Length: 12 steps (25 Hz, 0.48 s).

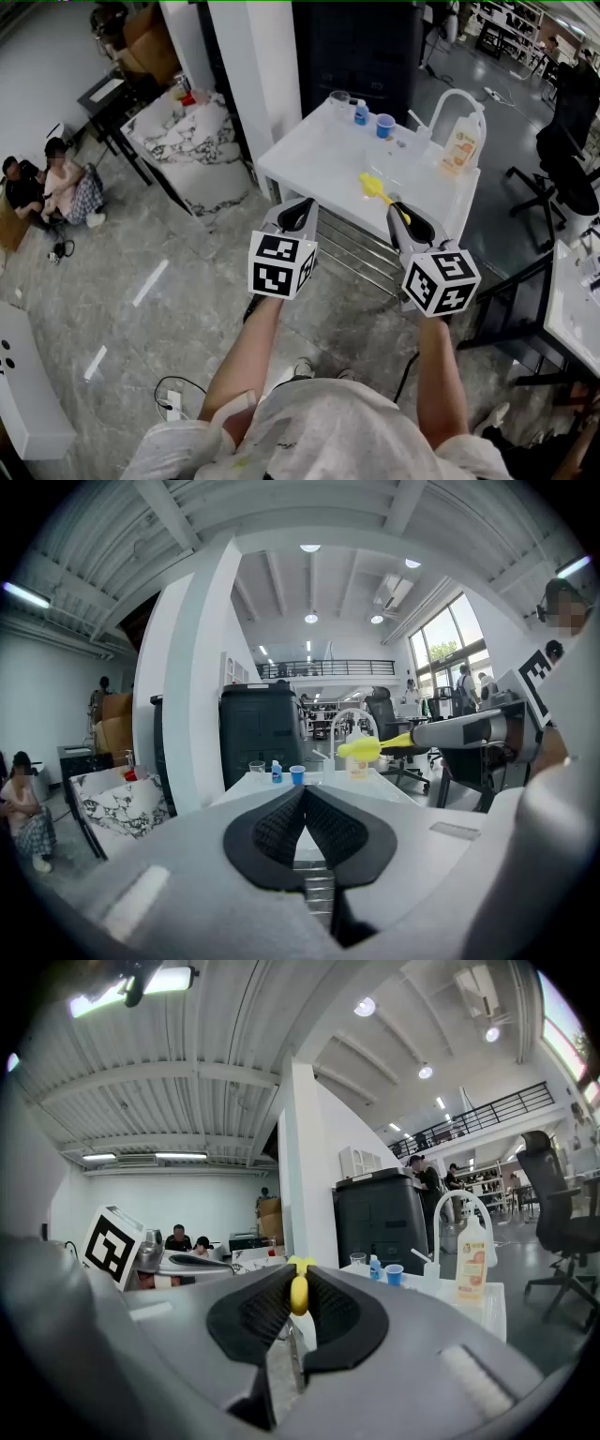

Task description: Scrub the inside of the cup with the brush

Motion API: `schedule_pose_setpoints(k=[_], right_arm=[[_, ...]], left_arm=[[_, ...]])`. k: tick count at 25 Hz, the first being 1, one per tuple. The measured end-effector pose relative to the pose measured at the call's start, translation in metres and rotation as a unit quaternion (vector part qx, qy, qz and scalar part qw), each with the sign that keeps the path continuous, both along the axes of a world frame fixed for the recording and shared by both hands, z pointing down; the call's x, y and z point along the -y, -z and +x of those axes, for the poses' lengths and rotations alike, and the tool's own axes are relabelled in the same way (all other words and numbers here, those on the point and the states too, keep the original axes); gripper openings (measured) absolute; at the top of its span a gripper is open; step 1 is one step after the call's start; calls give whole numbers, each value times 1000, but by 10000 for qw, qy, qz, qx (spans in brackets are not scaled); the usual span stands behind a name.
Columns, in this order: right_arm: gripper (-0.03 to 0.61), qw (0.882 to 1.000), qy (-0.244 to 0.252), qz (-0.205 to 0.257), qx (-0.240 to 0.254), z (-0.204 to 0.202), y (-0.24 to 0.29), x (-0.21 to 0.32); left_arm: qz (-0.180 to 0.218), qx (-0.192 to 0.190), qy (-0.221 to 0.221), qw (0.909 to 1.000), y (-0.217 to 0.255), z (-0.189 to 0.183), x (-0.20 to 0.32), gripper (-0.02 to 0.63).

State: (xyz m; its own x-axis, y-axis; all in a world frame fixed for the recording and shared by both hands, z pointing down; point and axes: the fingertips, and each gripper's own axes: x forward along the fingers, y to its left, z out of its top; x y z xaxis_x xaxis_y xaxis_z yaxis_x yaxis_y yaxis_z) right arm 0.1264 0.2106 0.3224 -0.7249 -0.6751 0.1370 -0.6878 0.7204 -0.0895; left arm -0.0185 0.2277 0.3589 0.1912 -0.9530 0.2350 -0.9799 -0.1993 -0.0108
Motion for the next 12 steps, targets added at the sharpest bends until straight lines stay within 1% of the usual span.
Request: schedule_pose_setpoints(k=[5, 9, 10, 11, 12], right_arm=[[37, 10000, -63, -8, 56, -9, -1, 3], [37, 9999, -114, -30, 64, -20, -2, 6], [37, 9999, -137, -27, 67, -22, -3, 7], [37, 9998, -162, -23, 67, -25, -4, 8], [37, 9998, -190, -19, 64, -28, -4, 8]], left_arm=[[5, 37, -124, 9999, -3, -5, 8, 2], [43, 19, -194, 9998, -4, -15, 15, 2], [54, 8, -228, 9997, -5, -18, 17, 10], [55, -1, -269, 9996, -5, -20, 19, 33], [51, -9, -311, 9995, -7, -22, 21, 37]])
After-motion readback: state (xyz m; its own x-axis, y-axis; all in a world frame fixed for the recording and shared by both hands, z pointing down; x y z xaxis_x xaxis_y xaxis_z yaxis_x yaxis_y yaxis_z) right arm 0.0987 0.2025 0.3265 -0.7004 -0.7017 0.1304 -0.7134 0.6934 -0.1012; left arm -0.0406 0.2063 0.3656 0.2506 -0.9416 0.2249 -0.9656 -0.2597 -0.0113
